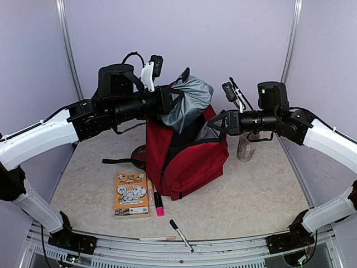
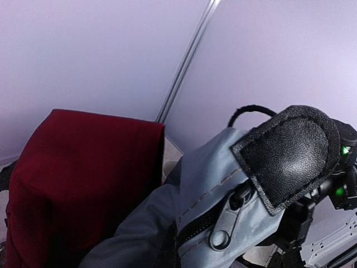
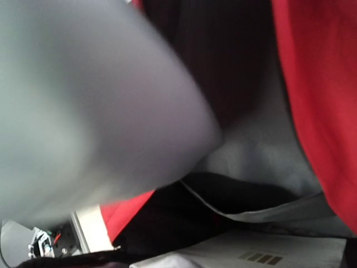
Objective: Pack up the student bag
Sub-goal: Place the pencil case in the largest pocket of the bag.
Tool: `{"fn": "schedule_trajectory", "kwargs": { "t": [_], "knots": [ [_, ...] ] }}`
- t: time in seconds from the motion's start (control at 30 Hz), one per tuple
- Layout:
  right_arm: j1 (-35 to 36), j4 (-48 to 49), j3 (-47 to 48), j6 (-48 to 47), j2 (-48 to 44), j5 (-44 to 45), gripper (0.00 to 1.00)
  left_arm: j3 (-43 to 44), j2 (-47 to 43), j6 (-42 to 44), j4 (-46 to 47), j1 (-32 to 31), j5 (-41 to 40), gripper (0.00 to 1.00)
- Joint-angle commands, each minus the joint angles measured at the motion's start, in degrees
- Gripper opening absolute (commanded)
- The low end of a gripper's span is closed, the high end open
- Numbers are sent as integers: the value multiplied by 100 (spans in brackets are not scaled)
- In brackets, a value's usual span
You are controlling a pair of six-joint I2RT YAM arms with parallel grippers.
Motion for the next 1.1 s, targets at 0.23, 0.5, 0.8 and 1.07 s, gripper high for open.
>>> {"fn": "schedule_trajectory", "kwargs": {
  "t": [0.23,0.5,0.8,1.07],
  "knots": [
    [-56,127,-25,32,-333,87,0,646,547,-443,-1296,220,-1383,0],
    [-62,126,-27,45,-362,136,0,1876,1757,210,-2739,-399,-1261,0],
    [-64,63,-31,60,-451,187,0,2188,2247,462,-3459,-462,-3319,0],
    [-64,102,-23,78,-372,126,0,2192,2099,1237,-3135,-731,-2260,99]
  ]
}}
